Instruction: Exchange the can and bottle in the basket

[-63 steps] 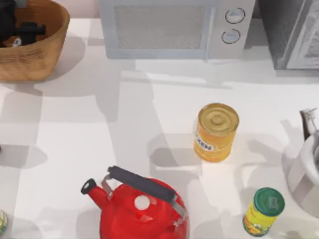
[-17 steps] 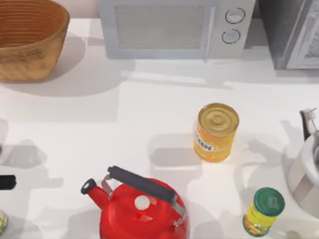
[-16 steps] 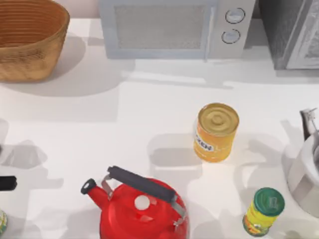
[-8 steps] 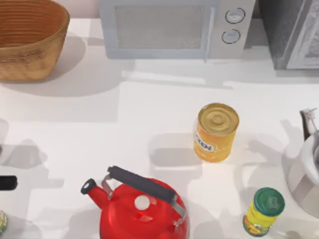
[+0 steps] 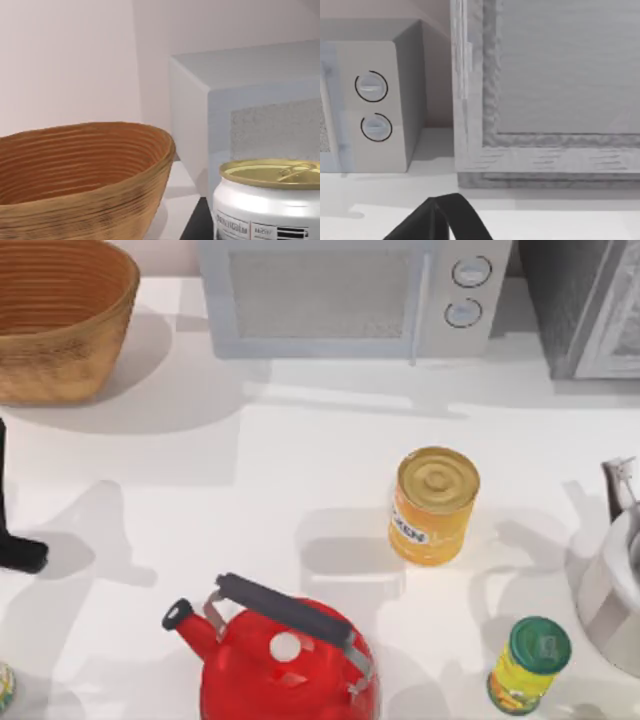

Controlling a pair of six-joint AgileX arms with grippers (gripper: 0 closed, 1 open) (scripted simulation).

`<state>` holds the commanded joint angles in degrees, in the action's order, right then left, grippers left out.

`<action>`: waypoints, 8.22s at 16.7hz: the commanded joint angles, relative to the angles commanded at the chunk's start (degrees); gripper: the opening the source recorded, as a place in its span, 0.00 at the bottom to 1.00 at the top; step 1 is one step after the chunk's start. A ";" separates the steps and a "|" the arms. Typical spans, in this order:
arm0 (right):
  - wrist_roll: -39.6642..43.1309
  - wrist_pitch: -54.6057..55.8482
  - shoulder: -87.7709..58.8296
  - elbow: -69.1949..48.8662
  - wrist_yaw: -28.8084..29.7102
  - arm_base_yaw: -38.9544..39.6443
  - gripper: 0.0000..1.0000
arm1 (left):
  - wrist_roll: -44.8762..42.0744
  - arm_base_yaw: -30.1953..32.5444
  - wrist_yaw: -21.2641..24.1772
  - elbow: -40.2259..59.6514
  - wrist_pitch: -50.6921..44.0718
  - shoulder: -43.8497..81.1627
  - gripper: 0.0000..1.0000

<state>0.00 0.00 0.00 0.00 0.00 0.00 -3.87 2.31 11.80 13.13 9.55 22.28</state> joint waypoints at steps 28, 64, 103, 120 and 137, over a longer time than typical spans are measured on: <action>0.00 0.00 0.00 0.00 0.00 0.00 1.00 | -4.41 9.49 39.62 33.18 45.23 82.14 0.00; 0.00 0.00 0.00 0.00 0.00 0.00 1.00 | 2.08 17.20 61.47 47.35 71.79 121.24 0.98; 0.00 0.00 0.00 0.00 0.00 0.00 1.00 | 3.83 -2.01 -10.68 -12.21 -8.32 -20.84 1.00; 0.00 0.00 0.00 0.00 0.00 0.00 1.00 | 1.64 -12.06 -3.15 -12.99 18.25 8.75 1.00; 0.00 0.00 0.00 0.00 0.00 0.00 1.00 | -3.22 -29.39 16.66 -12.64 75.67 77.00 1.00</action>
<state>0.00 0.00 0.00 0.00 0.00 0.00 -7.09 -27.07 28.46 0.49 85.23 99.29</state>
